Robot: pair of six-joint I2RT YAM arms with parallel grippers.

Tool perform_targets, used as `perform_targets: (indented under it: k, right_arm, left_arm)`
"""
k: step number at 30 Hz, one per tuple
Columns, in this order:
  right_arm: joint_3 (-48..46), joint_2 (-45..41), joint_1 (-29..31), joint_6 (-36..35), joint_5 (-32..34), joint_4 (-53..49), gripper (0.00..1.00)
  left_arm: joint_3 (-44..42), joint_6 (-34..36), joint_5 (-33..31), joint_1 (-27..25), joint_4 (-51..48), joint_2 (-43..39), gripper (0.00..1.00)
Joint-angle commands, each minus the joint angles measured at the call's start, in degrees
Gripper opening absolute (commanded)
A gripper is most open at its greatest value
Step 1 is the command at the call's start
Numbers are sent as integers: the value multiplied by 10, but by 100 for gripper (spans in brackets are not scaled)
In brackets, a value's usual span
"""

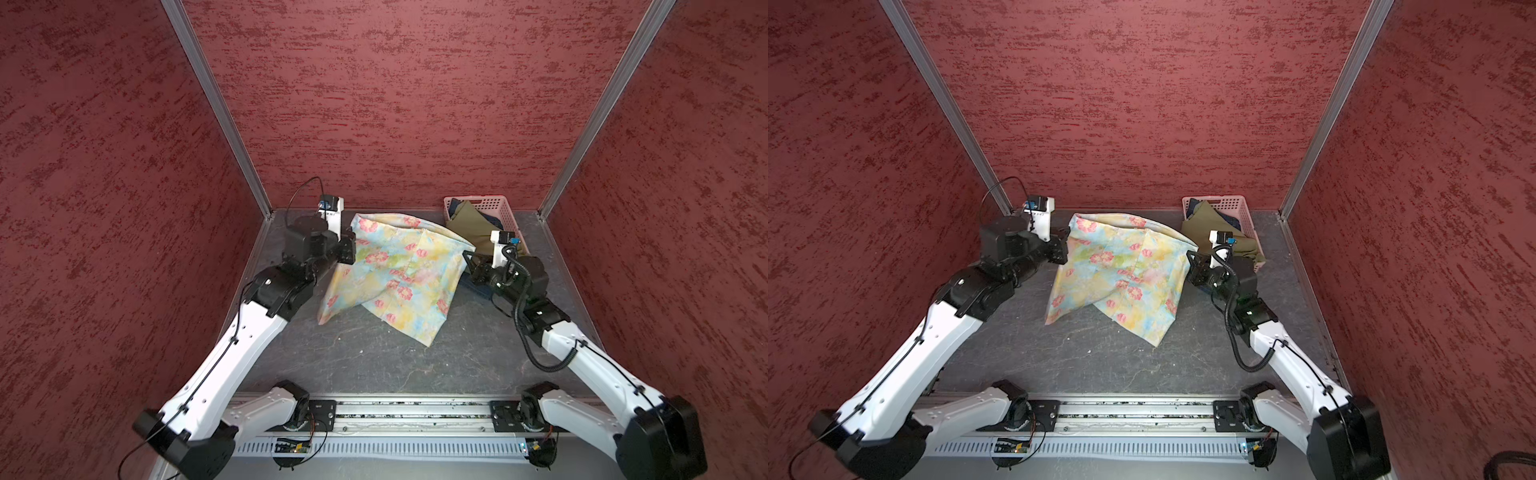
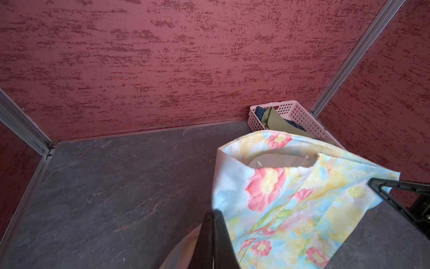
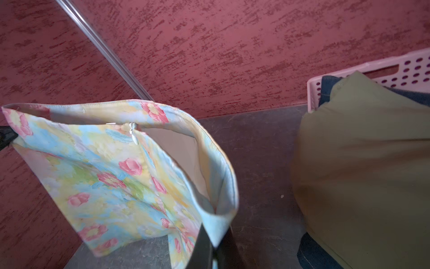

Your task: Fold and stack the skirts

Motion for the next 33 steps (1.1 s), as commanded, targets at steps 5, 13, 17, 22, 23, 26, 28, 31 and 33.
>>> perform_targets:
  k: [5,13,17,22,23,26,28,31,33]
  right_arm:
    - [98,-82,6,-55,-36,-173,0]
    - [257,8,7,-17,-62,-318,0]
    - [335,132,6,5,-94,-338,0]
    - [380,347,6,22,-150,-235,0]
    - [385,384,6,24,-166,-204,0]
    - [433,509,9,16,-181,-143,0]
    - [467,574,10,10,-177,-90,11]
    - [499,602,11,-9,-135,-49,53]
    - [516,589,10,-37,-107,-60,75]
  left_arm:
    - [-25,-29,-78,-55,-110,-97,0]
    - [37,-22,-88,-73,-127,-73,0]
    - [53,-32,-7,47,-117,16,0]
    - [-16,-79,93,189,-29,143,0]
    - [-30,-87,106,206,-10,169,0]
    - [-47,-111,134,247,34,267,0]
    - [-31,-130,124,259,46,329,19]
    - [-7,-146,100,261,70,359,12]
    - [13,-146,80,261,65,354,38]
